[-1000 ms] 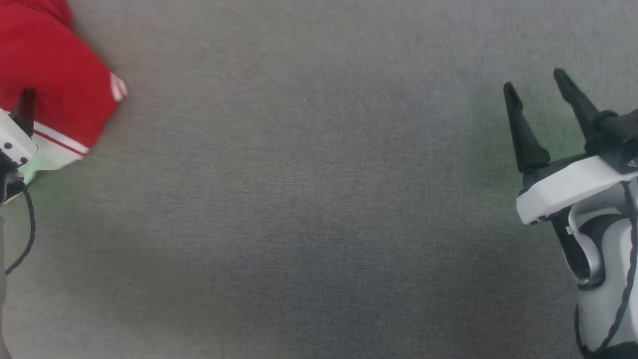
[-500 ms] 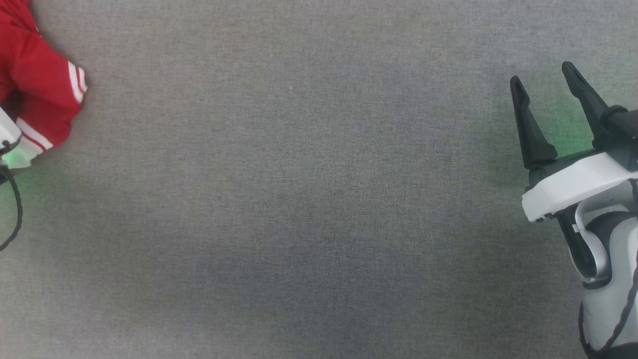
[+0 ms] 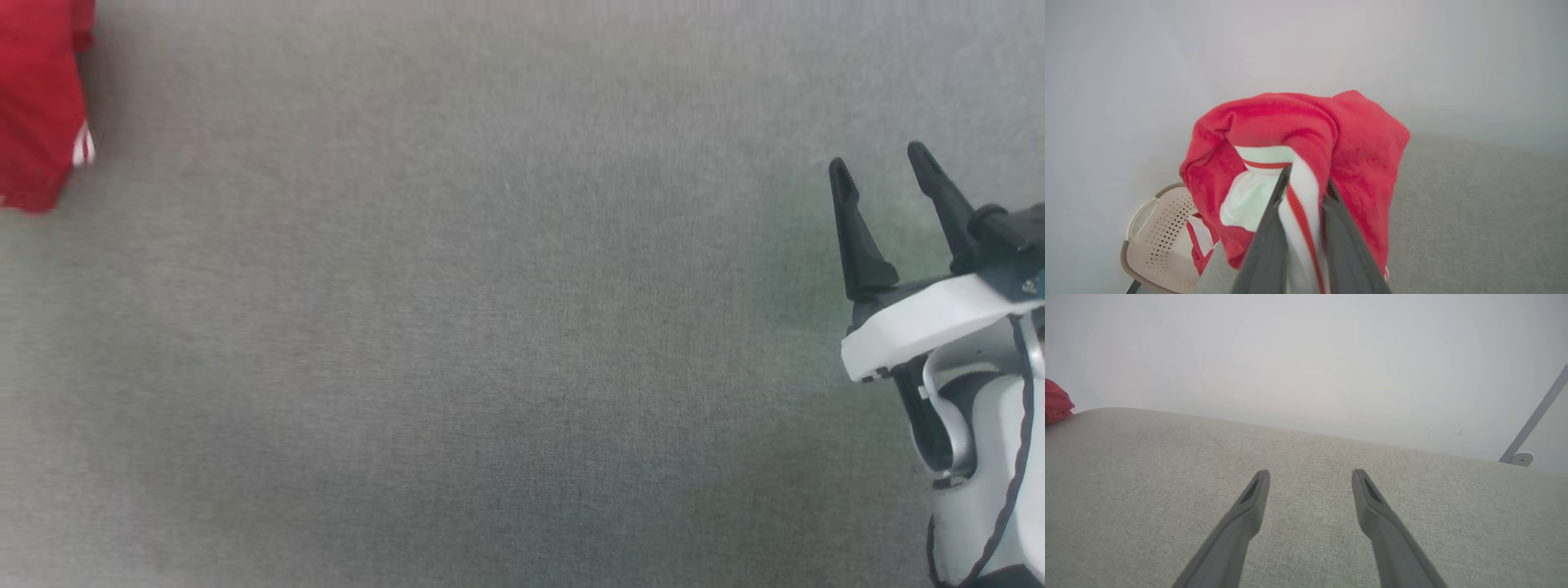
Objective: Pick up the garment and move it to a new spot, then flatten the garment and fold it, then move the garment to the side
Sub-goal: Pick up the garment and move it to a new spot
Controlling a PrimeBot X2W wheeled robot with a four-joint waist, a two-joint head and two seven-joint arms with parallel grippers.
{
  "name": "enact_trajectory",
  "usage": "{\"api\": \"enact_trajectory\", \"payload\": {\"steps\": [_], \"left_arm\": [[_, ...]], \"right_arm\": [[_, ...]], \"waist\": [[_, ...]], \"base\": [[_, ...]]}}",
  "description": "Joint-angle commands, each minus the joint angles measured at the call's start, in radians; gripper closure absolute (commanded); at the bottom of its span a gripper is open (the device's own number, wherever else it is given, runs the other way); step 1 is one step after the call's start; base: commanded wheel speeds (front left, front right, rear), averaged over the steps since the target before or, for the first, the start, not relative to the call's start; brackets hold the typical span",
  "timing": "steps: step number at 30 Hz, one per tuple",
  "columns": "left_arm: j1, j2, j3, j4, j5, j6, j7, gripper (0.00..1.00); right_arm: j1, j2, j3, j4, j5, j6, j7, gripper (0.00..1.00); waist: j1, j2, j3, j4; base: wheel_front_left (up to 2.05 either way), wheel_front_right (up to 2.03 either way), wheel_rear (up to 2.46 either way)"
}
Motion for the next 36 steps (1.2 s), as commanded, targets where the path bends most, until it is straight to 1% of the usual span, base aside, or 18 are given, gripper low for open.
{"api": "enact_trajectory", "payload": {"steps": [1, 5, 9, 15, 20, 23, 28, 32, 36], "left_arm": [[-0.015, 0.014, -0.011, -0.020, 0.004, -0.002, -0.016, 1.00], [-0.026, 0.044, -0.059, -0.089, -0.003, -0.002, -0.039, 1.00], [-0.039, 0.075, -0.104, -0.164, -0.019, -0.002, -0.024, 1.00], [-0.014, 0.118, -0.171, -0.323, -0.064, -0.002, 0.040, 1.00], [0.032, 0.147, -0.187, -0.497, -0.101, 0.001, 0.122, 1.00], [0.069, 0.161, -0.187, -0.630, -0.116, 0.021, 0.176, 1.00], [0.136, 0.182, -0.196, -0.881, -0.129, 0.082, 0.277, 1.00], [0.181, 0.185, -0.207, -1.061, -0.140, 0.132, 0.353, 1.00], [0.212, 0.179, -0.233, -1.205, -0.143, 0.174, 0.419, 1.00]], "right_arm": [[0.014, 0.005, -0.002, 0.008, 0.005, 0.000, -0.012, 0.00], [0.028, 0.019, -0.003, 0.032, 0.011, 0.000, -0.035, 0.00], [0.039, 0.031, -0.001, 0.055, 0.017, 0.000, -0.051, 0.00], [0.055, 0.043, -0.006, 0.084, 0.026, 0.000, -0.074, 0.00], [0.069, 0.051, -0.030, 0.105, 0.027, 0.000, -0.096, 0.00], [0.077, 0.053, -0.051, 0.113, 0.024, 0.000, -0.107, 0.00], [0.088, 0.057, -0.083, 0.118, 0.016, 0.000, -0.120, 0.00], [0.092, 0.065, -0.113, 0.119, 0.008, 0.000, -0.130, 0.00], [0.097, 0.074, -0.146, 0.122, -0.004, 0.000, -0.140, 0.00]], "waist": [[0.0000, 0.0000, -0.047, 0.014], [0.0000, 0.0000, -0.103, 0.022], [0.0000, 0.0000, -0.150, 0.024], [0.0000, 0.0000, -0.204, 0.015], [0.0000, 0.0000, -0.237, -0.008], [0.0000, 0.0000, -0.252, -0.032], [0.0000, 0.0000, -0.268, -0.089], [0.0000, 0.0000, -0.270, -0.145], [0.0000, 0.0000, -0.265, -0.201]], "base": [[0.00, 0.00, 0.00], [0.00, 0.00, 0.00], [0.00, 0.00, 0.00], [0.00, 0.00, 0.00], [0.00, 0.00, 0.00], [0.00, 0.00, 0.00], [0.00, 0.00, 0.00], [0.00, 0.00, 0.00], [0.00, 0.00, 0.00]]}}
